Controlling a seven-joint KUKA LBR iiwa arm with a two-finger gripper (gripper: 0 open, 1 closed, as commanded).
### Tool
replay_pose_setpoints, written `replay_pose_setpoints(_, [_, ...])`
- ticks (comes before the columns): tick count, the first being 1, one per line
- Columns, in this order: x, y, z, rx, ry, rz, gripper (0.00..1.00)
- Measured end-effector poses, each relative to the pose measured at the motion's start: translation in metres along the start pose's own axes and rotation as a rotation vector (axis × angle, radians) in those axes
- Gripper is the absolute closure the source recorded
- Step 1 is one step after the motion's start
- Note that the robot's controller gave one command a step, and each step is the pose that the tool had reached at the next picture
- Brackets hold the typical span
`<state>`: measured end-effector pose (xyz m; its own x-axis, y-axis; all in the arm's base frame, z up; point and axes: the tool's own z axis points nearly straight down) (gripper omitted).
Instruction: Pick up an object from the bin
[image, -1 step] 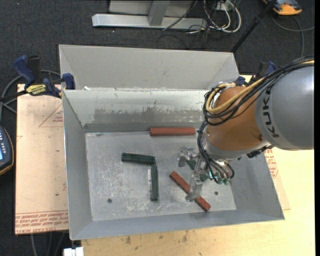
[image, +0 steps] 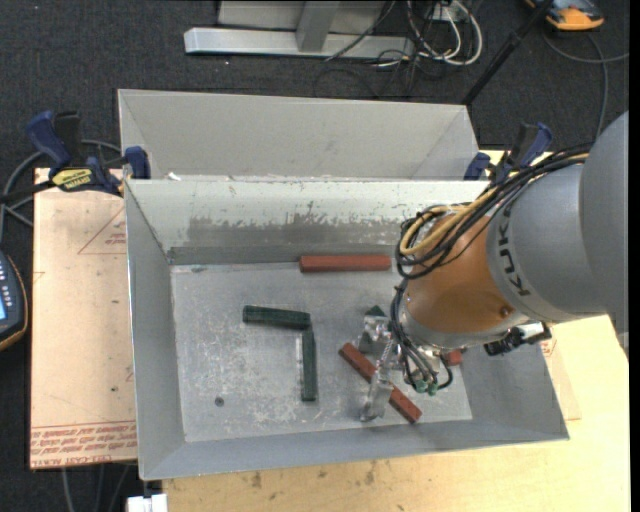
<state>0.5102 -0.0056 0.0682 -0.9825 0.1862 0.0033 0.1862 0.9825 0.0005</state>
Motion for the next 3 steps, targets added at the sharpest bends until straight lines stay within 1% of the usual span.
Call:
replay_pose_setpoints(1, [0.004, 0.001, -0.032, -0.001, -0.006, 0.141, 0.0])
replay_pose_setpoints(2, [0.012, 0.008, -0.031, -0.001, -0.002, 0.378, 0.0])
replay_pose_setpoints(3, [0.021, -0.016, -0.001, 0.0, 0.0, 0.633, 0.0])
